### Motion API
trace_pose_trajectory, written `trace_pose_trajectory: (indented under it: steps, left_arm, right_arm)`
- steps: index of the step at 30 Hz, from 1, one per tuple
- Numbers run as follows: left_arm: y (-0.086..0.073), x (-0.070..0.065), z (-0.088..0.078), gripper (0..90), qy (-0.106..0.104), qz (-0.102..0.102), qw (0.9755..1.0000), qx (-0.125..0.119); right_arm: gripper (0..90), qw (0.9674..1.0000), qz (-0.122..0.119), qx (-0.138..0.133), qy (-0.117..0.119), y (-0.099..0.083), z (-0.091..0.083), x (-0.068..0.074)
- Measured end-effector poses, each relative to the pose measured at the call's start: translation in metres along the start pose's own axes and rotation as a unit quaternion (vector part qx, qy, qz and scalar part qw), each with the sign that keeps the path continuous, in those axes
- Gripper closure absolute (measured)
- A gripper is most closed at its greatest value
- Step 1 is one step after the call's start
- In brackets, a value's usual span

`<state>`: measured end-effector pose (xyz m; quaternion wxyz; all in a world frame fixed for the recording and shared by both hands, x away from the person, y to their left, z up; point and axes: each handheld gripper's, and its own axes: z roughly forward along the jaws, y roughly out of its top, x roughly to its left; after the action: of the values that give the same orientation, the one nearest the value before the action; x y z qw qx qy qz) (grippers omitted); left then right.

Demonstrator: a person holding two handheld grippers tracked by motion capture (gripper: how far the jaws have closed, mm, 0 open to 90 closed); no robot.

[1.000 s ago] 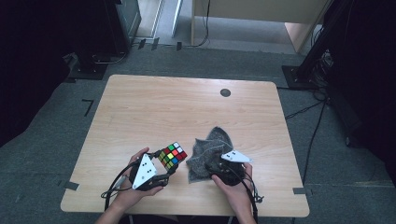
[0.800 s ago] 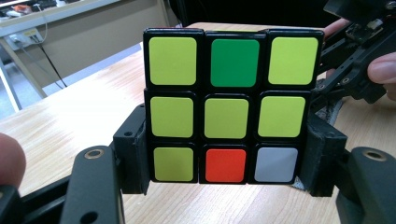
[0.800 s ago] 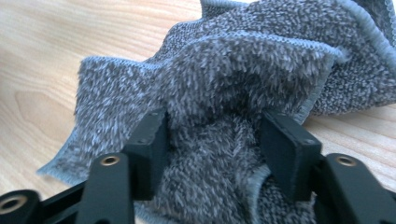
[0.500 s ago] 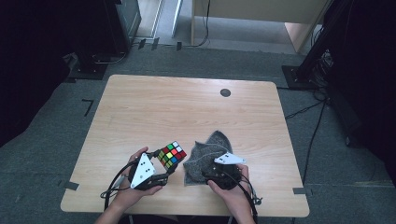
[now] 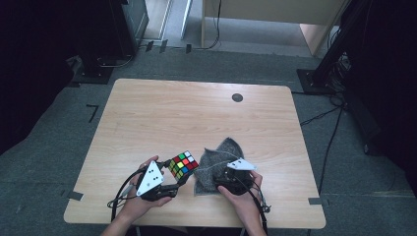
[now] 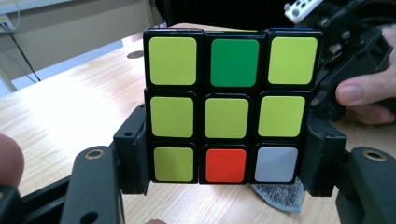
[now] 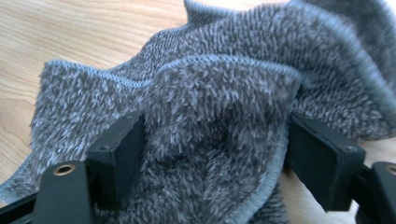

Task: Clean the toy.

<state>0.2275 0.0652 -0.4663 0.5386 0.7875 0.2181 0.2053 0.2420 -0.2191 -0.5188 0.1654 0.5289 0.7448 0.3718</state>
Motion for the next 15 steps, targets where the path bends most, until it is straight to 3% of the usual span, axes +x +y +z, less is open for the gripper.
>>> trace_pose_trajectory:
  steps: [3, 6, 9, 12, 15]
  left_arm:
    - [0.0, 0.002, -0.002, 33.7, -0.004, -0.009, 0.9999, -0.005]
    - [0.001, 0.002, -0.003, 33.7, -0.005, -0.01, 0.9999, -0.007]
    - [0.001, 0.001, -0.003, 33.7, -0.007, -0.006, 0.9999, -0.006]
    - [0.001, -0.001, -0.002, 33.7, -0.008, 0.0, 1.0, -0.005]
    - [0.001, -0.003, 0.0, 33.7, -0.011, 0.008, 0.9999, 0.0]
  right_arm:
    - [32.3, 1.0, -0.008, -0.001, 0.003, -0.001, -0.001, 0.001]
    - [54.7, 0.9997, -0.017, -0.007, 0.018, -0.005, -0.005, 0.004]
    - [70.6, 0.9994, -0.027, -0.01, 0.021, -0.004, -0.008, 0.008]
    - [77.0, 0.999, -0.028, -0.023, 0.027, -0.001, -0.015, 0.01]
    - [78.4, 0.997, -0.021, -0.059, 0.047, 0.006, -0.03, 0.01]
